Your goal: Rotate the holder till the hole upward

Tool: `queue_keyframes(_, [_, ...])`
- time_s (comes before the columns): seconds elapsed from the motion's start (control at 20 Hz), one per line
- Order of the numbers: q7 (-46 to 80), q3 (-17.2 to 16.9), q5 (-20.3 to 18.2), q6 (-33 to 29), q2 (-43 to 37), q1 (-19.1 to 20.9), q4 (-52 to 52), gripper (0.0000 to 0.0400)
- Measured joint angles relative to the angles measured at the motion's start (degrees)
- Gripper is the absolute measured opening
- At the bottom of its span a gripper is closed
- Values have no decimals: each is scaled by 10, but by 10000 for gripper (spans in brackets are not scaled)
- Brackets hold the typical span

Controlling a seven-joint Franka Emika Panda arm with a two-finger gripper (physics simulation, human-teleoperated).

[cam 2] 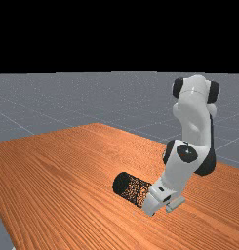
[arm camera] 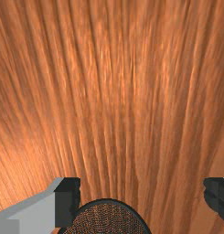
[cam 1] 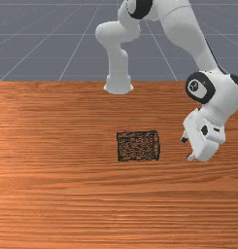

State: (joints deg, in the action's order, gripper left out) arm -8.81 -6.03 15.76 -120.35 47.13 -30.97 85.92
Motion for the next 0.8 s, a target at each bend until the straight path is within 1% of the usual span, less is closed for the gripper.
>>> queue_keyframes(0.05, [17, -69, 82, 169, 87, -53, -141, 400])
queue_keyframes(0.1, [17, -78, 93, 171, 83, -55, -128, 400])
queue_keyframes(0.15, [23, -82, 101, 151, 66, -54, -89, 400])
queue_keyframes(0.2, [25, -92, 113, 145, 59, -53, -68, 400])
queue_keyframes(0.25, [28, -84, 105, 86, 23, -38, -4, 400])
queue_keyframes(0.3, [24, -83, 104, 59, 7, -28, 25, 400])
queue_keyframes(0.4, [20, -90, 112, 33, -9, -18, 57, 400])
queue_keyframes(0.45, [-43, -58, 66, 19, -23, 22, 65, 400])
queue_keyframes(0.55, [-43, -63, 72, 0, -32, 28, 84, 400])
queue_keyframes(0.6, [-52, -63, 70, 6, -31, 33, 81, 400])
queue_keyframes(0.65, [-44, -66, 74, -7, -32, 33, 87, 247])
queue_keyframes(0.7, [-43, -66, 73, -9, -28, 34, 86, 148])
queue_keyframes(0.75, [-43, -66, 73, -11, -24, 35, 82, 102])
queue_keyframes(0.8, [-12, -84, 98, -15, -22, 17, 90, 60])
